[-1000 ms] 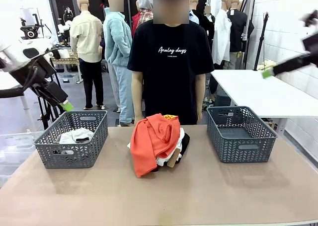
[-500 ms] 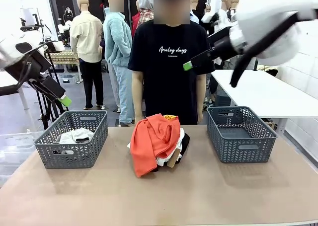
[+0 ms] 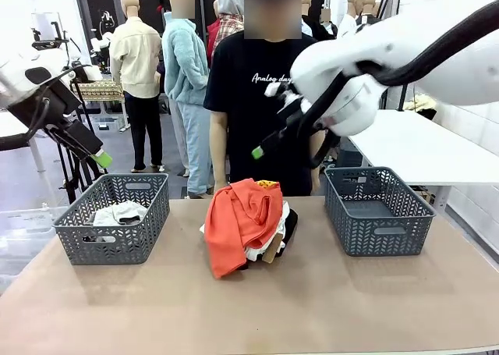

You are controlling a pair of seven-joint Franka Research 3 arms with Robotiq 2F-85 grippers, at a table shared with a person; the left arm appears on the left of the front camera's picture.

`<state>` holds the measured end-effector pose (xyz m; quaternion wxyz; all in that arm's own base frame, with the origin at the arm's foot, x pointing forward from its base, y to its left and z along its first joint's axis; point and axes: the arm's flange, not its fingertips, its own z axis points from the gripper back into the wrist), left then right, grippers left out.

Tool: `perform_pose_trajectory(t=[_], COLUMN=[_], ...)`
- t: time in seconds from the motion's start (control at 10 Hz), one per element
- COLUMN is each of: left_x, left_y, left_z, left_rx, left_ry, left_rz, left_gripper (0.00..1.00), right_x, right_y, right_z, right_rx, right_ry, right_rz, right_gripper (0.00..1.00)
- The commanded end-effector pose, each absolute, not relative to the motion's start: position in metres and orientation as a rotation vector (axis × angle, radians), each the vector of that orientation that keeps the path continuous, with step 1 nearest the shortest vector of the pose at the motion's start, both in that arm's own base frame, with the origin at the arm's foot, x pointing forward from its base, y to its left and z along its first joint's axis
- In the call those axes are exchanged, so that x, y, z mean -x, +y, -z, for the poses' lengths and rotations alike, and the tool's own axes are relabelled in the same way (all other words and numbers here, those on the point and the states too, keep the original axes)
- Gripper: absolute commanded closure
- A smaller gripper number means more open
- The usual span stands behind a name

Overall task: Sort the tops and bottoms.
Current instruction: Lift clothes from the center of the table with your right hand.

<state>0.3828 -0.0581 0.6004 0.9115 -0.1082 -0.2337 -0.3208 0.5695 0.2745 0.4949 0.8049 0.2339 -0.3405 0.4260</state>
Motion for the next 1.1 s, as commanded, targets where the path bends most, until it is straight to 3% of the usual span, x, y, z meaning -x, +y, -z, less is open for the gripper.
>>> perform_pose_trajectory(t=[0.0,0.6,0.7,1.0], left_x=[-0.382,-0.382,-0.382,-0.382], left_y=[-0.058,-0.058,-0.058,-0.058], left_z=[-0.603,-0.603,-0.603,-0.603], left_rx=[0.226,0.226,0.226,0.226], left_ry=[-0.474,-0.474,-0.474,-0.474], left_rz=[0.658,0.658,0.658,0.658], left_gripper=[0.00,0.00,0.00,0.00], right_x=[-0.570,-0.570,-0.545,-0.540], right_y=[0.296,0.292,0.314,0.364], right_z=[-0.500,-0.487,-0.509,-0.560], right_rx=[-0.468,-0.493,-0.332,-0.146], right_ry=[-0.646,-0.676,-0.655,-0.462], right_rz=[-0.974,-0.948,-0.994,-1.113], right_gripper=[0.00,0.00,0.00,0.00])
